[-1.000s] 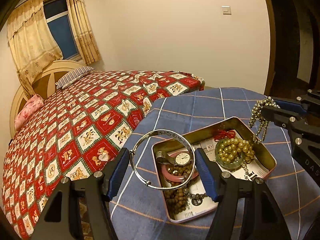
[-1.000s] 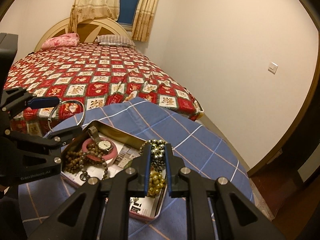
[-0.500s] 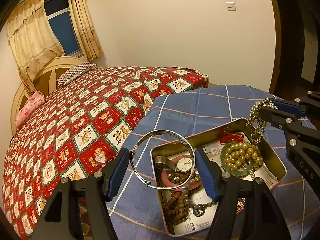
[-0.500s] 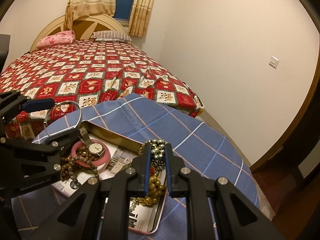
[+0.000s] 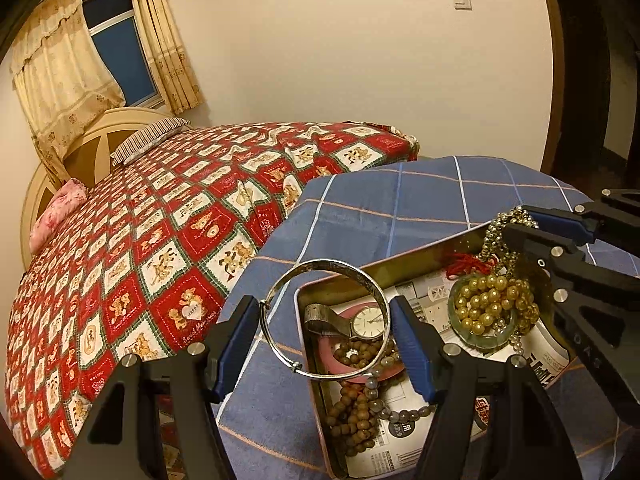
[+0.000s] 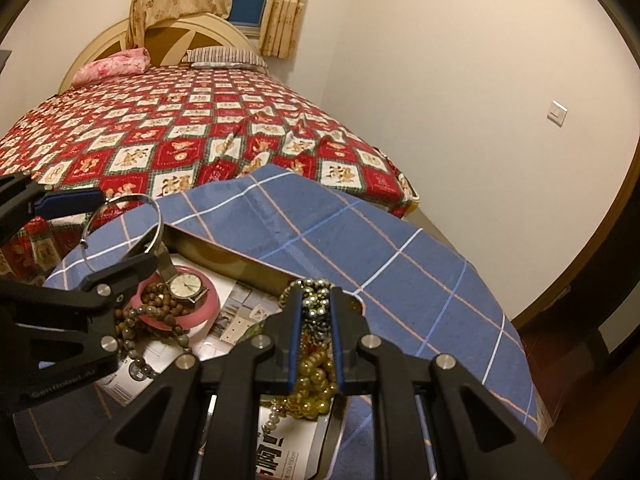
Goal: Organize jewelry
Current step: 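Carry the silver bangle and silver bead chain into the tin and open both tools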
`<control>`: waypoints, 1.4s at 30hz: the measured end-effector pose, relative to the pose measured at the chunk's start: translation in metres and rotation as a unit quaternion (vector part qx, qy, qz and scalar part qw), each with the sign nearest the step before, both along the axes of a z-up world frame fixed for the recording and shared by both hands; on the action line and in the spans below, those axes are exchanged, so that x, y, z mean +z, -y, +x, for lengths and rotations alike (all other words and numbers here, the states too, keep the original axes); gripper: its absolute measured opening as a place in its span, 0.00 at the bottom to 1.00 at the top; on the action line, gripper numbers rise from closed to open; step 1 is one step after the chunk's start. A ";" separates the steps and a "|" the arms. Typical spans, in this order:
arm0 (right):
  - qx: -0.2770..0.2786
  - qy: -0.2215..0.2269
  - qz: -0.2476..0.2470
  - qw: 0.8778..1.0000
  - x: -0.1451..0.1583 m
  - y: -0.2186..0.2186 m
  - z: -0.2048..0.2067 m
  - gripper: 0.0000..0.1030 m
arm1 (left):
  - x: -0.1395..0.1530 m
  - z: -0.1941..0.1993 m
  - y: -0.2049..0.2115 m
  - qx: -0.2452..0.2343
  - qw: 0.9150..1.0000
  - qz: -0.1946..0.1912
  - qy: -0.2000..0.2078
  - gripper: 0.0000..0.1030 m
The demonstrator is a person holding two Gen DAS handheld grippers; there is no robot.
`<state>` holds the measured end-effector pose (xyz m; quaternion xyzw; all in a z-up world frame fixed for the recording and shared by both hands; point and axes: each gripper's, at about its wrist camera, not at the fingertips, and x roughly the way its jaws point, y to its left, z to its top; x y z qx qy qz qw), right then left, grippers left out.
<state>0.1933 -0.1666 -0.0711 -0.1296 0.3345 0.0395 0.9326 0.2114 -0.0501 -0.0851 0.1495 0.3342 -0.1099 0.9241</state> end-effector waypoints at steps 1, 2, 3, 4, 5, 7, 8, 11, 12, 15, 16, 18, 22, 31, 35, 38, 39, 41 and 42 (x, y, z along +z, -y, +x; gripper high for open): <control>0.000 -0.002 0.000 1.000 -0.001 0.000 0.001 0.15 | -0.001 0.000 0.000 0.000 1.000 0.000 0.000 0.65; 0.000 -0.003 0.000 1.000 -0.002 0.000 0.001 0.15 | -0.002 0.001 0.000 0.000 1.000 0.001 0.000 0.65; -0.001 -0.004 0.000 1.000 -0.003 0.000 0.002 0.15 | -0.002 0.001 0.001 0.000 1.000 0.001 -0.001 0.65; 0.000 -0.005 0.000 1.000 -0.004 0.000 0.003 0.15 | -0.002 0.001 0.001 0.001 1.000 0.001 -0.001 0.65; 0.000 -0.005 0.000 1.000 -0.004 0.000 0.003 0.15 | -0.002 0.002 0.001 0.001 1.000 0.002 0.000 0.66; 0.000 -0.007 0.000 1.000 -0.005 0.000 0.004 0.15 | -0.002 0.002 0.000 0.003 1.000 0.000 0.000 0.66; 0.002 -0.009 0.002 1.000 -0.006 0.000 0.005 0.15 | -0.002 0.002 0.000 0.001 1.000 -0.002 0.000 0.66; -0.001 -0.004 0.001 1.000 -0.006 0.001 0.005 0.17 | -0.001 0.000 0.001 -0.001 1.000 0.002 0.002 0.66; -0.001 -0.004 0.003 1.000 -0.006 0.001 0.005 0.23 | 0.000 -0.001 0.001 0.000 1.000 0.003 0.004 0.67; -0.004 0.004 0.002 1.000 -0.004 0.002 -0.001 0.56 | 0.004 -0.007 -0.002 0.010 1.000 0.006 0.012 0.74; -0.005 0.009 0.003 1.000 -0.002 0.003 -0.005 0.58 | 0.006 -0.010 -0.004 0.014 1.000 0.005 0.016 0.75; -0.007 0.012 0.005 1.000 0.001 0.005 -0.011 0.58 | 0.009 -0.016 -0.009 0.017 1.000 0.000 0.019 0.77; -0.011 0.013 0.010 1.000 0.004 0.008 -0.024 0.60 | 0.010 -0.027 -0.020 0.039 0.999 0.001 0.020 0.77; -0.021 0.033 0.025 0.999 0.016 0.016 -0.053 0.65 | 0.019 -0.056 -0.036 0.047 0.998 -0.008 0.032 0.78; -0.024 0.040 0.026 0.999 0.020 0.017 -0.062 0.65 | 0.025 -0.063 -0.039 0.046 0.998 -0.015 0.035 0.78; -0.024 0.044 0.030 0.998 0.023 0.018 -0.066 0.65 | 0.029 -0.066 -0.038 0.044 0.998 -0.016 0.038 0.78; -0.025 0.045 0.030 0.998 0.024 0.018 -0.067 0.65 | 0.030 -0.067 -0.037 0.043 0.998 -0.016 0.039 0.78; -0.025 0.047 0.032 0.998 0.026 0.018 -0.067 0.65 | 0.033 -0.069 -0.037 0.042 0.998 -0.016 0.042 0.78; -0.025 0.048 0.032 0.998 0.027 0.018 -0.068 0.65 | 0.034 -0.070 -0.037 0.041 0.998 -0.017 0.043 0.78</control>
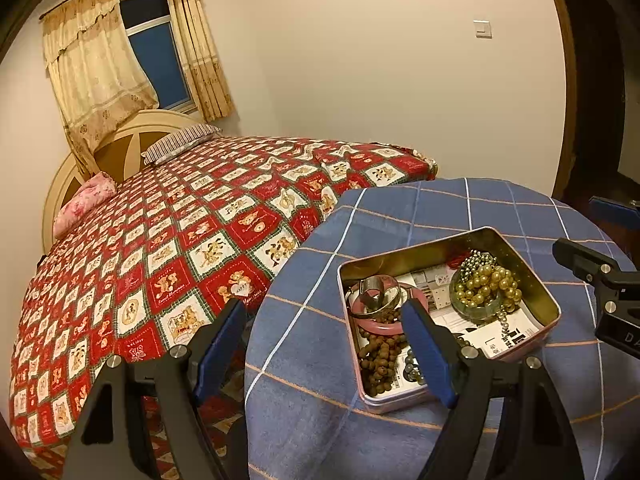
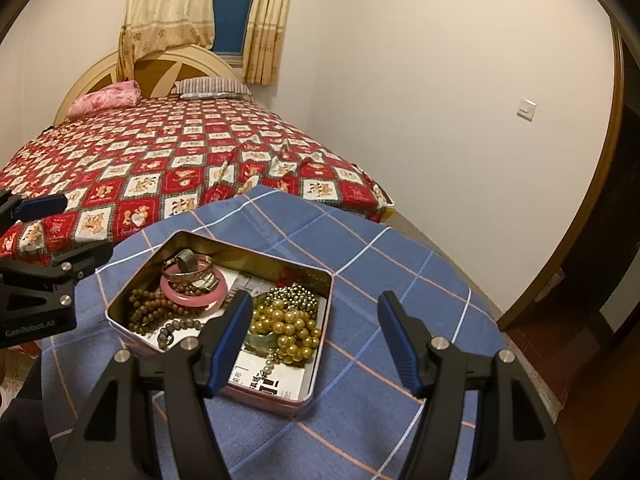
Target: Organize jewelry
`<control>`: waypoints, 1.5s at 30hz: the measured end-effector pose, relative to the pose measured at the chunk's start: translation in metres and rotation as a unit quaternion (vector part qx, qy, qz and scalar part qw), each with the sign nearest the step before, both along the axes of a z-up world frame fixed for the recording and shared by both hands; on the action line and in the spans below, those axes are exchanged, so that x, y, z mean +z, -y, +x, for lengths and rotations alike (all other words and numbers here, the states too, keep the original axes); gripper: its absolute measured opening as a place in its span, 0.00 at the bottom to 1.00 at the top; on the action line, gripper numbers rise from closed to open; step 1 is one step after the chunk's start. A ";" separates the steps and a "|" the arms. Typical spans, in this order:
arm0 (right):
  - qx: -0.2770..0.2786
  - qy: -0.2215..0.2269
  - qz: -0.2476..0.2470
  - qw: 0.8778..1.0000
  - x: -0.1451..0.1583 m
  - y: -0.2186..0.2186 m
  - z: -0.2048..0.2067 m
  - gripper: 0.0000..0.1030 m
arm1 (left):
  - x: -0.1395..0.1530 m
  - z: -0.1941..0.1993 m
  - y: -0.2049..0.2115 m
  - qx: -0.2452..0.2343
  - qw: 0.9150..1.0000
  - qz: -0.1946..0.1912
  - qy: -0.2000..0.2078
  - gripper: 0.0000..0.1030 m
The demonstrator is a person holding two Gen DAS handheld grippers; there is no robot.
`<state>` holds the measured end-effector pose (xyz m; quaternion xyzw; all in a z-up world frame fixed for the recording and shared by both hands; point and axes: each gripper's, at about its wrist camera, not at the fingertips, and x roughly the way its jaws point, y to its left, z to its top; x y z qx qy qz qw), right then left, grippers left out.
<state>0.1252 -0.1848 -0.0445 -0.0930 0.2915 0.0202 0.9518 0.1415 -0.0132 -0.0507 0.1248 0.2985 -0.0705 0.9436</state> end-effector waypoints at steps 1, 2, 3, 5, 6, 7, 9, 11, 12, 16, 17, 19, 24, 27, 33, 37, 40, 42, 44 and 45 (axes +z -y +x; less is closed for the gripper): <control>0.000 0.001 0.000 1.000 0.000 0.000 0.000 0.65 | 0.001 -0.001 0.000 -0.001 1.000 -0.001 0.001 0.78; 0.000 0.002 0.001 1.000 0.001 0.000 -0.001 0.65 | 0.002 -0.001 0.000 -0.001 1.000 0.000 0.001 0.78; -0.001 0.003 0.001 1.000 0.001 0.000 -0.001 0.65 | 0.003 -0.001 0.001 -0.002 1.000 -0.001 0.002 0.78; 0.000 0.003 0.002 1.000 0.001 0.000 -0.002 0.65 | 0.005 -0.002 0.002 -0.004 1.000 0.001 0.003 0.78; 0.000 0.004 0.001 1.000 0.001 0.000 -0.003 0.66 | 0.005 -0.002 0.003 -0.003 1.000 0.002 0.004 0.78; 0.000 0.004 0.002 1.000 0.001 0.000 -0.003 0.66 | 0.006 -0.003 0.003 -0.004 1.000 0.003 0.005 0.78; 0.000 0.003 0.004 1.000 0.001 0.000 -0.003 0.66 | 0.006 -0.003 0.004 -0.005 1.000 0.004 0.005 0.78; 0.000 0.003 0.003 1.000 0.001 0.001 -0.003 0.66 | 0.006 -0.002 0.005 -0.006 1.000 0.003 0.006 0.78; 0.000 0.003 0.003 1.000 0.001 0.001 -0.004 0.66 | 0.006 -0.003 0.005 -0.006 1.000 0.003 0.006 0.78; -0.001 0.004 0.002 1.000 0.001 0.000 -0.004 0.66 | 0.006 -0.003 0.005 -0.006 1.000 0.004 0.006 0.78; -0.001 0.004 0.002 1.000 0.001 0.000 -0.004 0.66 | 0.007 -0.003 0.006 -0.006 1.000 0.004 0.007 0.78; -0.001 0.004 0.002 1.000 0.001 0.001 -0.005 0.66 | 0.008 -0.002 0.006 -0.007 1.000 0.004 0.008 0.78; 0.000 0.005 0.004 1.000 0.001 0.003 -0.004 0.67 | 0.009 -0.003 0.009 -0.009 1.000 0.006 0.008 0.78; -0.001 0.004 0.006 1.000 0.001 0.003 -0.004 0.68 | 0.008 -0.004 0.009 -0.010 1.000 0.009 0.009 0.78; -0.001 0.005 0.003 1.000 0.001 0.003 -0.004 0.68 | 0.008 -0.004 0.009 -0.010 1.000 0.007 0.009 0.78; -0.001 0.006 0.005 1.000 0.001 0.003 -0.005 0.68 | 0.008 -0.004 0.010 -0.011 1.000 0.008 0.008 0.78; -0.001 0.006 0.006 1.000 0.001 0.003 -0.005 0.68 | 0.008 -0.004 0.011 -0.008 1.000 0.007 0.012 0.78; -0.001 0.007 0.006 1.000 0.002 0.004 -0.005 0.68 | 0.008 -0.005 0.012 -0.009 1.000 0.006 0.015 0.78; -0.001 0.008 0.006 1.000 0.002 0.004 -0.005 0.68 | 0.008 -0.006 0.012 -0.008 1.000 0.008 0.017 0.78; -0.001 0.008 0.006 1.000 0.002 0.004 -0.005 0.68 | 0.009 -0.006 0.011 -0.007 1.000 0.008 0.017 0.78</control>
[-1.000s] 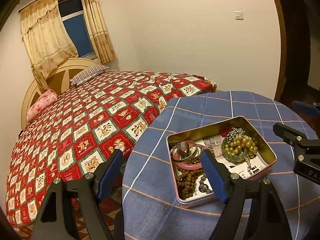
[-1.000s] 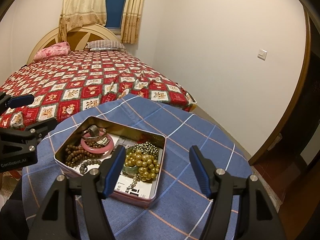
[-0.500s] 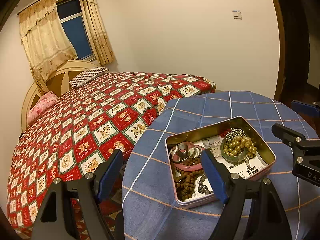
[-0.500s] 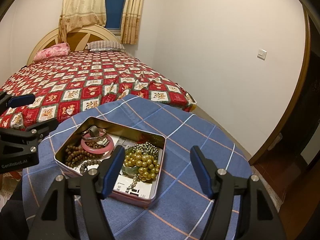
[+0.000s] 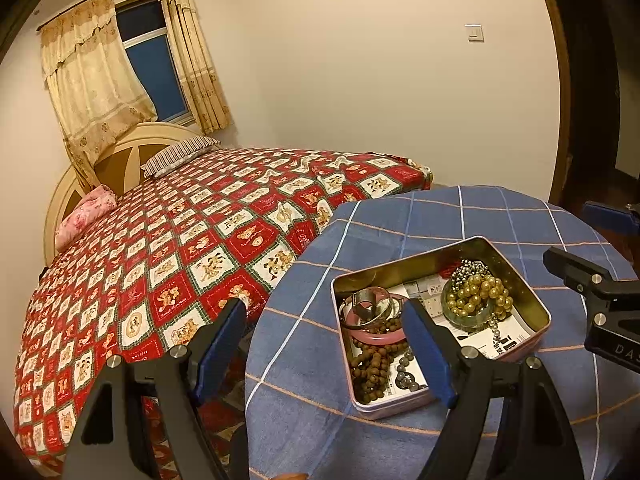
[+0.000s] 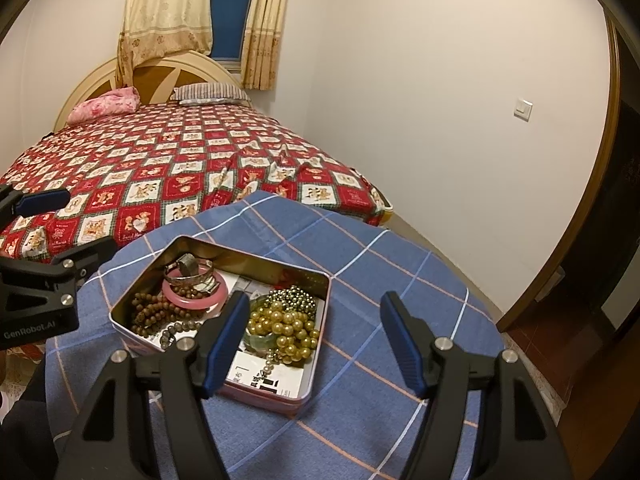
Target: Organize jewelry
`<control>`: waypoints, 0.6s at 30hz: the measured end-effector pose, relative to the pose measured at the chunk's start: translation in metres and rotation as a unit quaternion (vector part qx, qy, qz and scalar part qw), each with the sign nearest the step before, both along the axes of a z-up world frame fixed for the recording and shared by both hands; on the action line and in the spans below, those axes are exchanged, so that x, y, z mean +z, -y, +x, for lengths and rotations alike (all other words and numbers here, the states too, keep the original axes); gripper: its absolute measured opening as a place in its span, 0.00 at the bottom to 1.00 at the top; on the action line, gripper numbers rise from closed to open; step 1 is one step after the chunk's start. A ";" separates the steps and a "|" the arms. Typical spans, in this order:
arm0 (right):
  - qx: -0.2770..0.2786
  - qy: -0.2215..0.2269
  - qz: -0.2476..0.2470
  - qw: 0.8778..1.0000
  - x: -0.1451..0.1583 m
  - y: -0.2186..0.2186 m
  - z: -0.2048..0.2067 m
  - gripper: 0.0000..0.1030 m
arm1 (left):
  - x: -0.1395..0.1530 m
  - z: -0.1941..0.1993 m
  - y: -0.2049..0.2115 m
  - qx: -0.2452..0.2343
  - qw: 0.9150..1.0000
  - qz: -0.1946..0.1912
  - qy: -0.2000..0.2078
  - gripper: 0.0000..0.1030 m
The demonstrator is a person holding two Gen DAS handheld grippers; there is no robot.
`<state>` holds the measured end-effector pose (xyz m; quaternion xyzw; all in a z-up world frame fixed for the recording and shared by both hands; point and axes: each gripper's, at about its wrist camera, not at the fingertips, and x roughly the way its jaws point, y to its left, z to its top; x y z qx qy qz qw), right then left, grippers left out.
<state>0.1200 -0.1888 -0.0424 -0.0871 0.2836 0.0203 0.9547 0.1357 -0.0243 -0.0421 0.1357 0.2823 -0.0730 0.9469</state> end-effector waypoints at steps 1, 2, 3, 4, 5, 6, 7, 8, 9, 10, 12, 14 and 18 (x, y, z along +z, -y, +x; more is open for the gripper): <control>0.000 0.000 0.001 1.000 0.000 0.000 0.000 0.68 | 0.000 0.000 0.000 0.001 1.000 0.000 -0.001 0.78; 0.000 0.000 0.002 1.000 0.001 0.000 0.000 0.68 | -0.001 0.001 0.000 0.002 1.000 0.001 0.000 0.78; -0.001 0.000 0.003 1.000 0.001 0.000 0.000 0.68 | -0.001 0.001 -0.001 0.003 1.000 0.002 0.000 0.78; -0.001 0.001 0.003 1.000 0.002 0.000 0.000 0.68 | -0.001 0.001 -0.002 0.004 1.000 0.002 0.001 0.78; -0.001 0.002 0.003 1.000 0.003 0.001 -0.001 0.68 | 0.000 0.001 -0.002 0.004 1.000 0.001 0.001 0.78; -0.001 0.002 0.003 1.000 0.004 0.001 0.000 0.68 | 0.000 0.001 -0.003 0.004 1.000 0.001 0.002 0.78; 0.000 0.003 0.003 1.000 0.004 0.001 0.000 0.68 | 0.001 0.000 -0.003 0.004 1.000 0.001 0.003 0.78; 0.000 0.002 0.003 1.000 0.004 0.001 0.000 0.68 | 0.001 0.000 -0.002 0.004 1.000 0.003 0.004 0.78; 0.000 0.002 0.003 1.000 0.005 0.000 0.000 0.68 | 0.001 0.000 -0.002 0.003 1.000 0.003 0.005 0.78; 0.000 0.002 0.003 1.000 0.004 0.001 0.000 0.68 | 0.001 0.000 -0.002 0.003 1.000 0.004 0.005 0.78; 0.000 0.003 0.003 1.000 0.004 0.001 -0.001 0.68 | 0.002 0.000 -0.002 0.002 1.000 0.005 0.006 0.78; 0.000 0.003 0.003 1.000 0.005 0.000 0.000 0.68 | 0.003 0.000 -0.002 0.003 1.000 0.006 0.010 0.78; 0.001 0.005 0.002 1.000 0.008 0.000 0.000 0.68 | 0.006 0.000 -0.004 0.004 1.000 0.005 0.012 0.78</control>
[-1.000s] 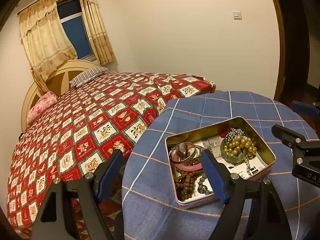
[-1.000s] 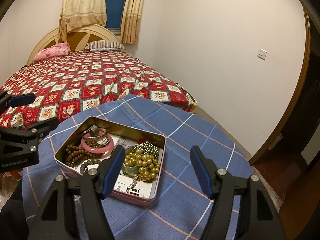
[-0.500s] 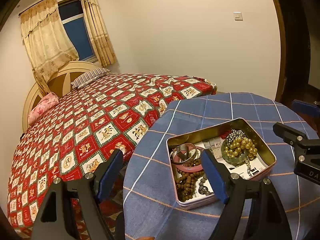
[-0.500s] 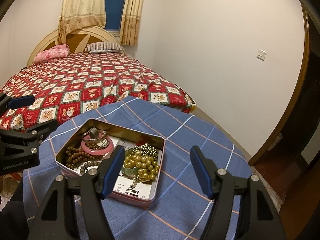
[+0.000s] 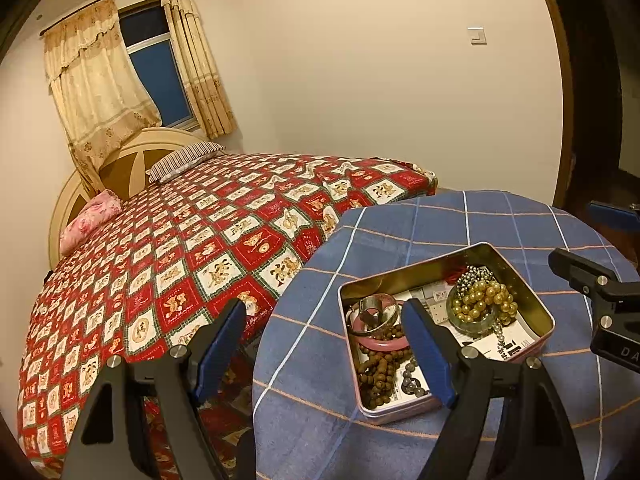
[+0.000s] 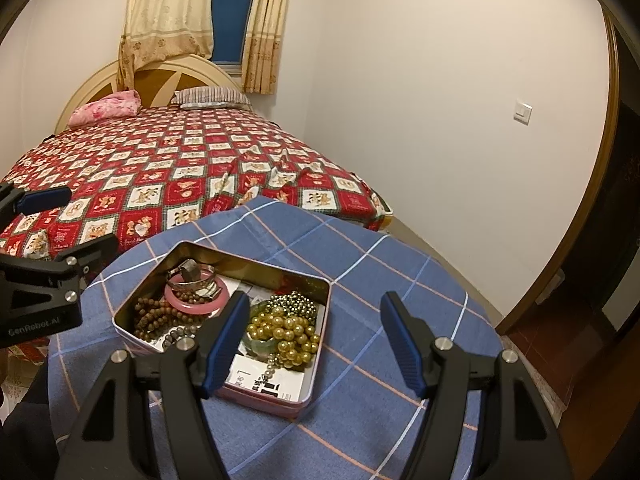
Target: Organize jewelry
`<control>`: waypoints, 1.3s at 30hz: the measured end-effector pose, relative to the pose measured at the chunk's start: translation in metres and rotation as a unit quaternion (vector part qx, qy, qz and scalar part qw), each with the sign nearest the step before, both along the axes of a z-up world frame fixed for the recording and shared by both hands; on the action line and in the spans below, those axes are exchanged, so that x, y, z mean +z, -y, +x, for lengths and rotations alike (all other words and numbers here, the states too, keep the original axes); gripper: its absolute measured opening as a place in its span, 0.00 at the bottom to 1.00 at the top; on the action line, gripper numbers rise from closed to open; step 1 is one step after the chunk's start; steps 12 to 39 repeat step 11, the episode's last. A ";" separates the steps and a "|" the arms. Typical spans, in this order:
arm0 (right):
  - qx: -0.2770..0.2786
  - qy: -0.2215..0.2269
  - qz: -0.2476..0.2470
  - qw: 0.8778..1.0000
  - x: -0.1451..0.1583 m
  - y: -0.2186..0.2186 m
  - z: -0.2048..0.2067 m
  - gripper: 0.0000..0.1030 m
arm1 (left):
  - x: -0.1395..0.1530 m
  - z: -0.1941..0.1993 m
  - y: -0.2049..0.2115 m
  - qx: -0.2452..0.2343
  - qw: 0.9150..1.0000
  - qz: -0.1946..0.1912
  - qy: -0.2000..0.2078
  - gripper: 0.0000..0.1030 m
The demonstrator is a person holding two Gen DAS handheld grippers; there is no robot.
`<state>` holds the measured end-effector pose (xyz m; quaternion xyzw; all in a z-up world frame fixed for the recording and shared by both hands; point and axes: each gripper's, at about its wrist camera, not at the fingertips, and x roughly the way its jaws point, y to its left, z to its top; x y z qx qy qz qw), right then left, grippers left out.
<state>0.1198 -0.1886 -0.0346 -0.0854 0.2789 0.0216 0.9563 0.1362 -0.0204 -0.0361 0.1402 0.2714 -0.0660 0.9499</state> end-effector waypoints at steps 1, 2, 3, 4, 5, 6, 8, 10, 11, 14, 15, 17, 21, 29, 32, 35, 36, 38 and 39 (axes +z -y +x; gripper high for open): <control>0.000 0.000 0.000 1.000 0.001 0.000 0.000 0.68 | 0.000 0.000 0.000 0.000 1.000 0.001 0.000 0.78; 0.000 0.000 0.000 1.000 0.000 0.000 0.000 0.68 | 0.000 -0.001 0.000 -0.002 1.000 0.002 0.002 0.78; 0.000 0.000 0.000 1.000 0.000 0.000 0.000 0.68 | 0.000 -0.001 0.001 -0.003 1.000 0.003 0.005 0.78; 0.000 0.000 0.000 1.000 0.001 0.000 0.000 0.68 | -0.001 -0.002 0.001 -0.001 1.000 0.004 0.008 0.78; 0.000 0.000 0.000 1.000 0.001 0.000 0.000 0.68 | -0.001 -0.003 0.001 0.000 1.000 0.004 0.011 0.78; 0.000 0.000 0.000 1.000 0.001 0.000 0.000 0.68 | -0.001 -0.004 0.001 0.000 1.000 0.004 0.014 0.78; 0.000 0.000 -0.001 1.000 0.001 0.000 0.000 0.68 | 0.000 -0.005 0.001 0.002 1.000 0.004 0.021 0.78; -0.001 -0.001 0.000 1.000 0.000 0.001 0.000 0.68 | 0.001 -0.005 0.001 0.001 1.000 0.003 0.023 0.78; -0.001 -0.001 0.001 1.000 0.000 0.001 0.000 0.68 | 0.002 -0.005 0.001 0.000 1.000 0.003 0.023 0.78; -0.001 -0.001 0.001 1.000 0.000 0.001 0.000 0.68 | 0.002 -0.005 0.001 0.000 1.000 0.003 0.023 0.78; -0.001 -0.001 0.001 1.000 0.000 0.001 0.000 0.68 | 0.002 -0.005 0.001 0.000 1.000 0.003 0.023 0.78; -0.001 -0.001 0.001 1.000 0.000 0.001 0.000 0.68 | 0.002 -0.005 0.001 0.000 1.000 0.003 0.023 0.78; -0.001 -0.001 0.001 1.000 0.000 0.001 0.000 0.68 | 0.002 -0.005 0.001 0.000 1.000 0.003 0.023 0.78; -0.001 -0.001 0.001 1.000 0.000 0.001 0.000 0.68 | 0.002 -0.005 0.001 0.000 1.000 0.003 0.023 0.78; -0.001 -0.001 0.001 1.000 0.000 0.001 0.000 0.68 | 0.002 -0.005 0.001 0.000 1.000 0.003 0.023 0.78; -0.001 -0.001 0.001 1.000 0.000 0.001 0.000 0.68 | 0.002 -0.005 0.001 0.000 1.000 0.003 0.023 0.78; -0.001 -0.001 0.001 1.000 0.000 0.001 0.000 0.68 | 0.002 -0.005 0.001 0.000 1.000 0.003 0.023 0.78; -0.001 -0.001 0.001 1.000 0.000 0.001 0.000 0.68 | 0.002 -0.005 0.001 0.000 1.000 0.003 0.023 0.78; -0.001 -0.001 0.001 1.000 0.000 0.001 0.000 0.68 | 0.002 -0.005 0.001 0.000 1.000 0.003 0.023 0.78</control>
